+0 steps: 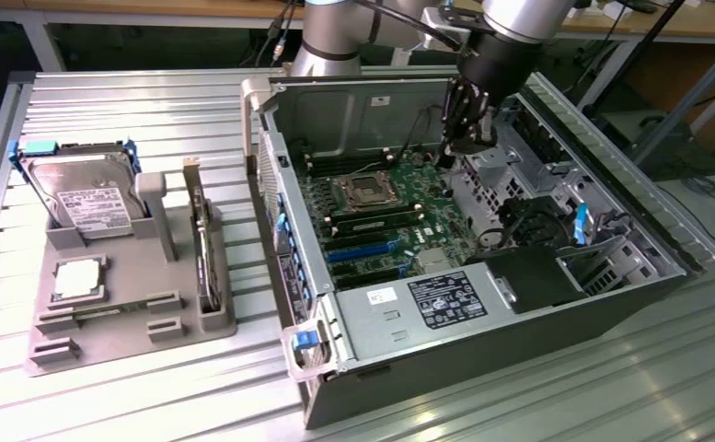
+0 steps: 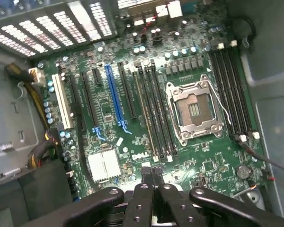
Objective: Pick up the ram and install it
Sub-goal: 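Press down the ram until it locks into place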
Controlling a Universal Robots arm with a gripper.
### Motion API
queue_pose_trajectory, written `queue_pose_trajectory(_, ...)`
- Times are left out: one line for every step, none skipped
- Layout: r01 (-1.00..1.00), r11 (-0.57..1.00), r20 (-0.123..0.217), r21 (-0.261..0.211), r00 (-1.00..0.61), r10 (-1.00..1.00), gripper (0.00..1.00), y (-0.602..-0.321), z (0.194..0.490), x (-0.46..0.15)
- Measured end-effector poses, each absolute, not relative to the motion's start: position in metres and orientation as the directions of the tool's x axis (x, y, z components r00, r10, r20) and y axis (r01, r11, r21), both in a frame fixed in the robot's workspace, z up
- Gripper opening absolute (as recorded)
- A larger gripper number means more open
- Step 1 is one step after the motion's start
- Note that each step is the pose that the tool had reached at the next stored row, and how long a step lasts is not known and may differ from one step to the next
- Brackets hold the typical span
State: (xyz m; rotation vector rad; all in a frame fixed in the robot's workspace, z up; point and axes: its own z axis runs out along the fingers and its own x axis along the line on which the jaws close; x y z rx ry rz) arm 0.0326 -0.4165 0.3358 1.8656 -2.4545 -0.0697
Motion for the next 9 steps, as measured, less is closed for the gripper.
queue_pose_trajectory(-0.954,0.290,0.019,0.071,-0.290,-0.957,0.10,-0.4165,0.3358,0.0326)
queue_pose_trajectory(-0.950,0.304,0.019,0.071,-0.303,-0.953,0.10,-0.4165,0.3358,0.0326)
queue_pose_trajectory(-0.946,0.318,0.019,0.071,-0.317,-0.948,0.10,-0.4165,0.3358,0.0326)
queue_pose_trajectory(-0.938,0.338,0.019,0.071,-0.338,-0.941,0.10,-0.4165,0.3358,0.0326)
queue_pose_trajectory(-0.933,0.352,0.019,0.071,-0.352,-0.936,0.10,-0.4165,0.3358,0.0326)
queue_pose_trajectory(-0.928,0.366,0.019,0.071,-0.366,-0.931,0.10,-0.4165,0.3358,0.0326)
queue_pose_trajectory(-0.917,0.392,0.019,0.071,-0.391,-0.920,0.10,-0.4165,0.3359,0.0326)
queue_pose_trajectory(-0.903,0.423,0.019,0.071,-0.423,-0.906,0.10,-0.4165,0.3358,0.0326)
queue_pose_trajectory(-0.892,0.447,0.019,0.071,-0.447,-0.894,0.10,-0.4165,0.3358,0.0326)
